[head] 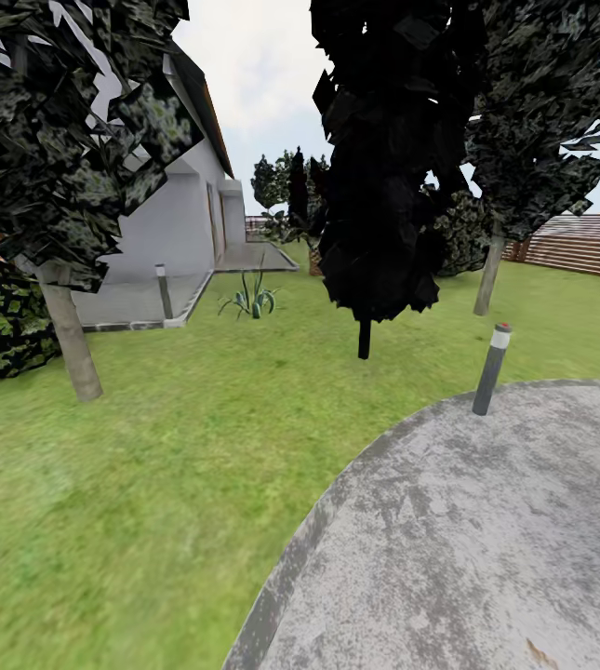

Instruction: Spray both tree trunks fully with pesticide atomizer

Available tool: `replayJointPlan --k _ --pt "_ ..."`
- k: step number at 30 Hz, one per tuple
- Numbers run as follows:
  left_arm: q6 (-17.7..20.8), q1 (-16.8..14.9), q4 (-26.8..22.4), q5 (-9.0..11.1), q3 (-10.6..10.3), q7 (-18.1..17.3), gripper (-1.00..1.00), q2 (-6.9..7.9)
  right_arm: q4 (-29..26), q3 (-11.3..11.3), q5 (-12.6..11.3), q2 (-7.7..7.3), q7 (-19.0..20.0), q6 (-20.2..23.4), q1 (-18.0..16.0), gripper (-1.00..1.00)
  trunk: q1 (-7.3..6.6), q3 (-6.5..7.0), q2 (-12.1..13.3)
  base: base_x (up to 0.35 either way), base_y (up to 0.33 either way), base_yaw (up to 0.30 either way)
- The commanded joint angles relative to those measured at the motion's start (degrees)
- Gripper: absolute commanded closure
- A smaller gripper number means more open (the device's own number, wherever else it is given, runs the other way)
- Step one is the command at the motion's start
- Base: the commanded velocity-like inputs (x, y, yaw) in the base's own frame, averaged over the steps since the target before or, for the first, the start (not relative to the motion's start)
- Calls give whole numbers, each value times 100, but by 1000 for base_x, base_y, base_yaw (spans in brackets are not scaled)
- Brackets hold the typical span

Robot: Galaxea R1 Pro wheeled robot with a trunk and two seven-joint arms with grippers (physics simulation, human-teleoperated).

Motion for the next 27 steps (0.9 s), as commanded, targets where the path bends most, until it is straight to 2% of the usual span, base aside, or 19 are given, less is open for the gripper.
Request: replayJointPlan --k 1,12,19,20,24,27 --pt "0 0 0 -1 1 -1 -100 0 0 1 -1 0 -1 0 0 -100 0 0 0 0 0 0" --pt "-32 17 35 8 -3 8 -100 -25 -290 -2 -1 308 26 -8 -26 -100 0 0 0 0 0 0" --pt "-197 17 18 -28 -35 8 -100 -87 -382 -9 -7 316 25 -116 -27 -100 0 0 0 0 0 0" --pt "-975 17 -13 -39 -44 8 -100 -87 -383 -10 -5 316 25 -562 -27 -100 0 0 0 0 0 0" --pt "-977 17 -281 -58 -57 8 -100 -71 -440 -21 -2 249 25 -849 -27 -100 0 0 0 0 0 0" --pt "-976 13 -524 -61 -58 8 -100 -56 -803 -18 10 175 25 -931 -33 -100 0 0 0 0 0 0"
